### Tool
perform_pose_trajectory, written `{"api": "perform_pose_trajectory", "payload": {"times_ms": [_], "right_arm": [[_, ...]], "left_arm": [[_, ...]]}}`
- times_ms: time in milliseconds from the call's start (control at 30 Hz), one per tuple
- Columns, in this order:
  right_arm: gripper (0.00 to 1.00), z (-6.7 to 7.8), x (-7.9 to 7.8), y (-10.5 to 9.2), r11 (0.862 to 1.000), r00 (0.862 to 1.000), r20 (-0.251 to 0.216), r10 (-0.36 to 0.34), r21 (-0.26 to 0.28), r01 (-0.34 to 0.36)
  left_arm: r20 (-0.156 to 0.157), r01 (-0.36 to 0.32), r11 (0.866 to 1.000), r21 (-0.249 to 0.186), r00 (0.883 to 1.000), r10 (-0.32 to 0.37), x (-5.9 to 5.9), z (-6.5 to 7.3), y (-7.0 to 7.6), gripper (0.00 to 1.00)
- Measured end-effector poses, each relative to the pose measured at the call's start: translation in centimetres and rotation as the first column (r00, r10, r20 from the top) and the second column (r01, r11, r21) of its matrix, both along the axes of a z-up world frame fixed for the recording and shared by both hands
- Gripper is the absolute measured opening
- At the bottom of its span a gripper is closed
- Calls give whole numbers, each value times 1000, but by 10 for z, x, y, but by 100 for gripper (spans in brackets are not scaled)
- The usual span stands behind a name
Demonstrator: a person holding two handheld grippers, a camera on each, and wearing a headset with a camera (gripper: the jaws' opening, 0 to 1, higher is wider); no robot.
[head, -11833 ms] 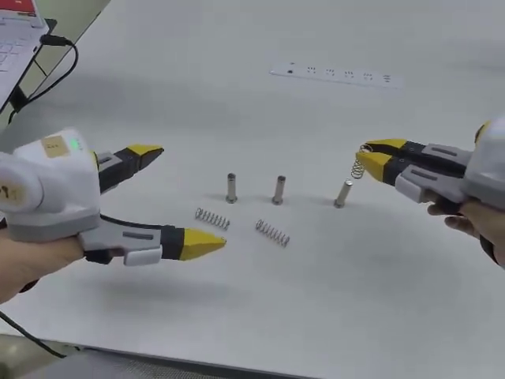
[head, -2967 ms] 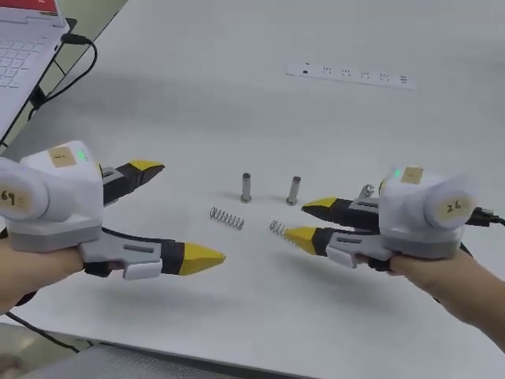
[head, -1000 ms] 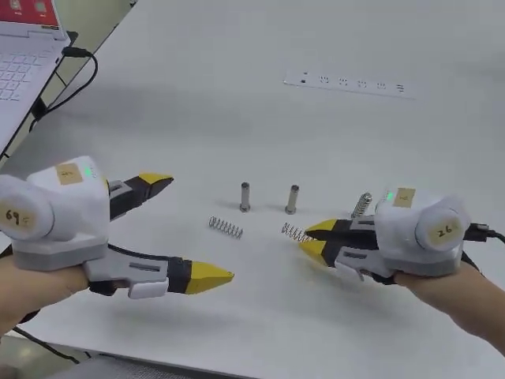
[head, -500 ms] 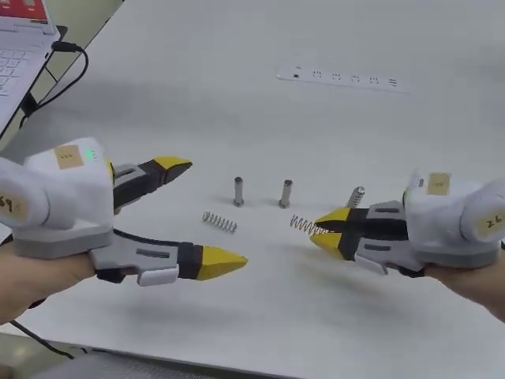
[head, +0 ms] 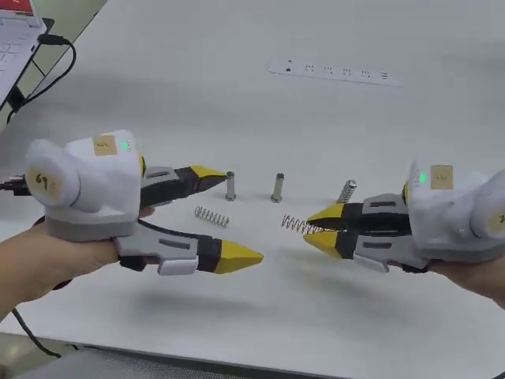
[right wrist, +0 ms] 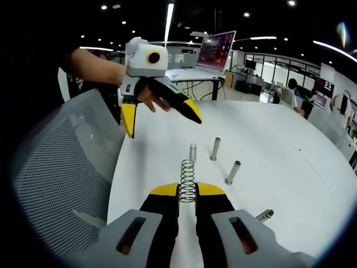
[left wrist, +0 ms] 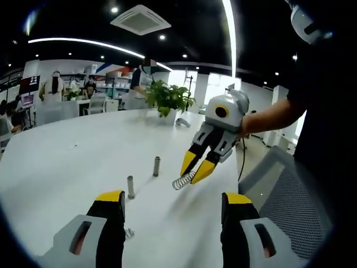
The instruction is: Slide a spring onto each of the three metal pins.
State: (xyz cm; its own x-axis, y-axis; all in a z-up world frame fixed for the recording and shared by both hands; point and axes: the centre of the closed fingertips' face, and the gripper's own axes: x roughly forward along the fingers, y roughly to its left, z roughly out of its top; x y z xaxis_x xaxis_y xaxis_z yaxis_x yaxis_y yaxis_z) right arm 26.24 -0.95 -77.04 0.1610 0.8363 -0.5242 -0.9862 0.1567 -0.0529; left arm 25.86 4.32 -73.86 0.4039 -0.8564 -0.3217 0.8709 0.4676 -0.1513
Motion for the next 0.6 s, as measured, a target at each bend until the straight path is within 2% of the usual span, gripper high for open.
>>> {"api": "perform_pose_trajectory", "payload": {"times_ms": [300,467,600], "right_arm": [[8,5,-5,3,999,999,-10,33,10,-33],[8,8,-9,4,998,998,-6,57,13,-57],[8,8,-10,4,998,998,-5,64,14,-64]], "left_arm": [[-18,92,995,33,996,-91,-1,-10,-23,48],[-26,124,992,21,992,-124,-3,-9,-33,39],[-32,135,991,22,990,-134,-4,-11,-38,35]]}}
